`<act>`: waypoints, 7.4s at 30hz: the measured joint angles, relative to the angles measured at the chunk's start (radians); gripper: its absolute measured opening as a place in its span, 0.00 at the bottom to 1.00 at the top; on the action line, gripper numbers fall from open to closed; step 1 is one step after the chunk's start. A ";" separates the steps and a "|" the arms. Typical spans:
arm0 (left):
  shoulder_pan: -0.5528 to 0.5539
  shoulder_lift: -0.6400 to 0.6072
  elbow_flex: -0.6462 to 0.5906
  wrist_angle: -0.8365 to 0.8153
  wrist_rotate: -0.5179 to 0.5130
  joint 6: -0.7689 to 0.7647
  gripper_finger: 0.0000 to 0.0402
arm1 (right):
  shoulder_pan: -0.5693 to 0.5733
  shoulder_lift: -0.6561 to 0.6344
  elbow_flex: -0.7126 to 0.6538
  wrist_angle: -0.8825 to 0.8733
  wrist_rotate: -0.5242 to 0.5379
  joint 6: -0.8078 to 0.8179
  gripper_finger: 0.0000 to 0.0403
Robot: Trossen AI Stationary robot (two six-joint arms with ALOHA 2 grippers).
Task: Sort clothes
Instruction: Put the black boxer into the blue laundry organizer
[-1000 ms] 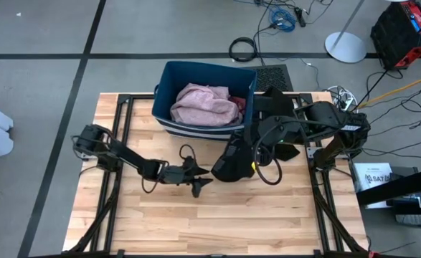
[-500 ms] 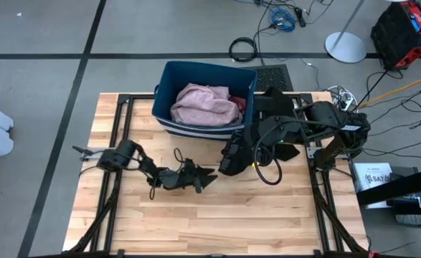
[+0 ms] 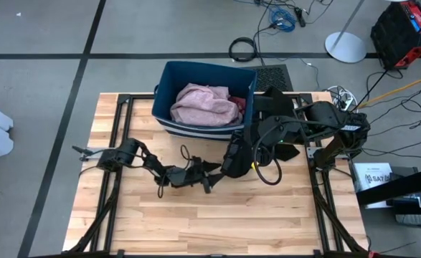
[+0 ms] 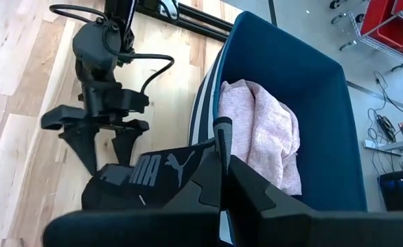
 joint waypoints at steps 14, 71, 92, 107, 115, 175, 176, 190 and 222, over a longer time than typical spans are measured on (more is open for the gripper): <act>0.009 -0.002 0.076 -0.111 0.111 0.083 0.71 | 0.000 0.000 0.000 0.000 0.000 0.000 0.00; -0.093 -1.037 0.001 -1.339 0.250 0.159 0.05 | 0.001 -0.190 -1.132 1.299 -0.264 0.187 0.00; -0.027 -0.904 0.003 -1.234 0.381 0.228 0.05 | 0.001 -0.068 -1.130 1.522 -0.366 0.232 0.00; -0.028 -0.905 0.001 -1.234 0.417 0.256 0.05 | 0.002 -0.064 -1.130 1.490 -0.386 0.220 0.02; -0.028 -0.911 0.001 -1.233 0.416 0.257 0.05 | 0.001 -0.064 -1.130 1.482 -0.393 0.241 0.24; 0.010 -1.268 0.000 -1.722 0.058 0.355 0.47 | 0.059 -0.071 -1.124 1.447 -0.268 0.093 0.00; 0.010 -1.266 0.000 -1.721 0.058 0.355 0.47 | 0.076 -0.030 -1.124 1.478 -0.273 0.138 0.00; 0.010 -1.265 0.000 -1.723 0.050 0.359 0.47 | 0.105 -0.006 -1.121 1.452 -0.131 0.479 0.00; 0.010 -1.265 0.000 -1.724 0.005 0.377 0.47 | 0.033 0.286 -1.120 1.234 -0.336 0.561 0.49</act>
